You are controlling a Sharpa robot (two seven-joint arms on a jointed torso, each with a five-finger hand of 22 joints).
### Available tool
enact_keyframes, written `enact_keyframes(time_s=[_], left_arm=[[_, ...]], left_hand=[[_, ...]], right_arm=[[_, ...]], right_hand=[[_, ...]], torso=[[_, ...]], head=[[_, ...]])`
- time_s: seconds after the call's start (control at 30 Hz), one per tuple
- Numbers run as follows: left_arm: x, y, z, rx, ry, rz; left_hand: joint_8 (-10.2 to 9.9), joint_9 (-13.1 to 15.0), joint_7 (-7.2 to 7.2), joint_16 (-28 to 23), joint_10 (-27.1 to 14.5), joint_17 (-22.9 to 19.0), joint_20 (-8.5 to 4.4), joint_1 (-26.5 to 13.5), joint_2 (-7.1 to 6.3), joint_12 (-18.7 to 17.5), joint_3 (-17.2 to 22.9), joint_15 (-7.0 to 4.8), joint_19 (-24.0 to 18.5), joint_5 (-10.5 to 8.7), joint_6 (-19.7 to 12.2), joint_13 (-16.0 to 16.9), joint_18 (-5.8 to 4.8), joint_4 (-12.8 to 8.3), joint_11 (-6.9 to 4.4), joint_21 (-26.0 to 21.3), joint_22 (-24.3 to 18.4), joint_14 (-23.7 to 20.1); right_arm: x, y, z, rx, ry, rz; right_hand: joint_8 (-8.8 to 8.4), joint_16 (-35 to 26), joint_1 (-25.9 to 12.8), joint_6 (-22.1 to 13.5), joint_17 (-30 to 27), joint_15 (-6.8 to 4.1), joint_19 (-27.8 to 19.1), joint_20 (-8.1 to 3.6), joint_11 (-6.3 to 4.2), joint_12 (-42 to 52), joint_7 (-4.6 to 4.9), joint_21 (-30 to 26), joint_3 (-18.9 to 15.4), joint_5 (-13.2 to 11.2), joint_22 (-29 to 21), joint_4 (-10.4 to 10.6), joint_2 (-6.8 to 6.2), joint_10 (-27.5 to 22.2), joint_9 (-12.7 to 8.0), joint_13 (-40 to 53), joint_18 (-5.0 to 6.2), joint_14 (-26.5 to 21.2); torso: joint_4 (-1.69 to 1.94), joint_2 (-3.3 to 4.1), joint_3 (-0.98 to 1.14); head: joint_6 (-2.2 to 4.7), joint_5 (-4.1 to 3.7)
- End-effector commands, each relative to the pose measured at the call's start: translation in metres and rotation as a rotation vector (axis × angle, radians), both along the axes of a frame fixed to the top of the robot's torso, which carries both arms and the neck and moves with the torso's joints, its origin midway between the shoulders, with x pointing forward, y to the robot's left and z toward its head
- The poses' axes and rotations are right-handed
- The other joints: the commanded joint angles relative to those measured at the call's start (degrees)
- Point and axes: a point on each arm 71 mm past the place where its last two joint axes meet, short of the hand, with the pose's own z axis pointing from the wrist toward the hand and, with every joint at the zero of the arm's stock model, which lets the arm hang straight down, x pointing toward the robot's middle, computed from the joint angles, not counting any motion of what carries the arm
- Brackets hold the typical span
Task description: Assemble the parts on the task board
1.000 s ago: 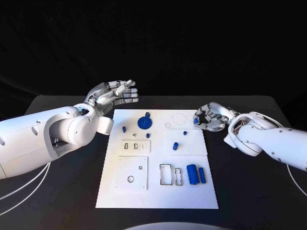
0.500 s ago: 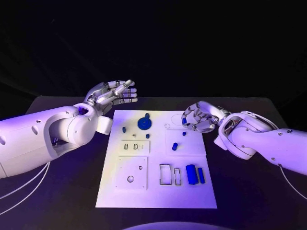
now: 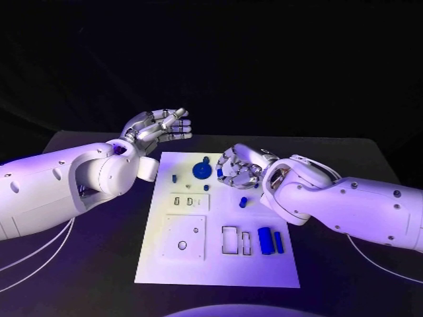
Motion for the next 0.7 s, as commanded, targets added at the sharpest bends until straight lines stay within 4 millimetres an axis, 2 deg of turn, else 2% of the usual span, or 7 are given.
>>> enact_keyframes(time_s=[0.03,0.1,0.23,0.43,0.7], left_arm=[[0.000,-0.004,0.001,-0.010,-0.008,-0.017],[0.001,-0.004,0.001,-0.010,-0.008,-0.017],[0.001,-0.006,0.001,-0.010,-0.007,-0.017],[0.001,-0.007,0.001,-0.011,-0.006,-0.019],[0.001,-0.008,0.000,-0.011,-0.004,-0.023]], left_hand=[[0.4,0.1,6.14,0.2,-0.3,0.1,-0.22,0.0,0.18,0.3,0.3,-0.09,0.1,-0.35,-0.3,0.0,-0.97,0.0,0.12,-0.3,-0.1,-0.4],[0.4,0.1,6.14,0.2,-0.3,0.1,-0.22,0.0,0.18,0.3,0.3,-0.09,0.1,-0.35,-0.3,0.0,-0.97,0.0,0.12,-0.3,-0.1,-0.4],[0.4,0.1,6.14,0.2,-0.3,0.1,-0.22,0.0,0.18,0.3,0.3,-0.09,0.1,-0.35,-0.3,0.0,-0.97,0.0,0.12,-0.3,-0.1,-0.4],[0.4,0.1,6.14,0.2,-0.3,0.1,-0.22,-0.1,0.18,0.3,0.3,-0.09,0.1,-0.38,-0.3,0.0,-0.97,0.1,0.11,-0.3,-0.1,-0.4],[0.4,0.1,6.14,0.2,-0.3,0.1,-0.22,-0.1,0.18,0.3,0.3,-0.09,0.1,-0.38,-0.3,0.0,-0.97,0.1,0.11,-0.3,-0.1,-0.4]], right_arm=[[-0.001,0.008,-0.005,-0.055,-0.022,-0.026],[-0.003,0.016,-0.010,-0.060,-0.018,-0.018],[-0.007,0.031,-0.019,-0.070,-0.011,-0.003],[-0.014,0.047,-0.030,-0.085,0.002,0.029],[-0.021,0.058,-0.036,-0.101,0.000,0.056]], right_hand=[[0.79,0.2,-0.5,0.8,15.1,-0.40,0.2,-0.05,-0.23,-0.2,-0.37,0.4,0.3,0.2,0.0,-0.1,-0.07,-0.3,0.7,3.6,-0.80,6.2],[0.79,0.2,-0.5,0.8,15.1,-0.40,0.2,-0.05,-0.23,-0.2,-0.37,0.4,0.3,0.2,0.0,-0.1,-0.07,-0.3,0.7,3.6,-0.80,6.2],[0.83,0.2,-0.6,0.9,15.1,-0.43,0.2,-0.08,-0.26,-0.3,-0.39,0.3,0.3,0.3,0.0,-0.1,-0.13,-0.4,0.7,3.5,-0.77,6.2],[0.86,0.2,-1.0,0.8,15.1,-0.48,0.2,-0.14,-0.29,-0.3,-0.41,0.2,0.2,0.3,-0.1,0.0,-0.36,-0.3,0.8,3.5,-0.76,6.2],[0.89,0.2,-1.4,0.8,15.1,-0.52,0.3,-0.19,-0.32,-0.3,-0.44,0.2,0.2,0.2,-0.1,0.1,-0.58,-0.2,0.8,3.5,-0.77,6.2]], torso=[[0.20,-0.17,-0.19],[0.14,-0.07,-0.14],[-0.06,0.00,0.08],[0.02,0.01,-0.06],[0.02,0.04,0.06]], head=[[0.04,0.32],[-0.02,0.51],[0.11,1.13],[-0.19,1.48],[-0.46,1.96]])
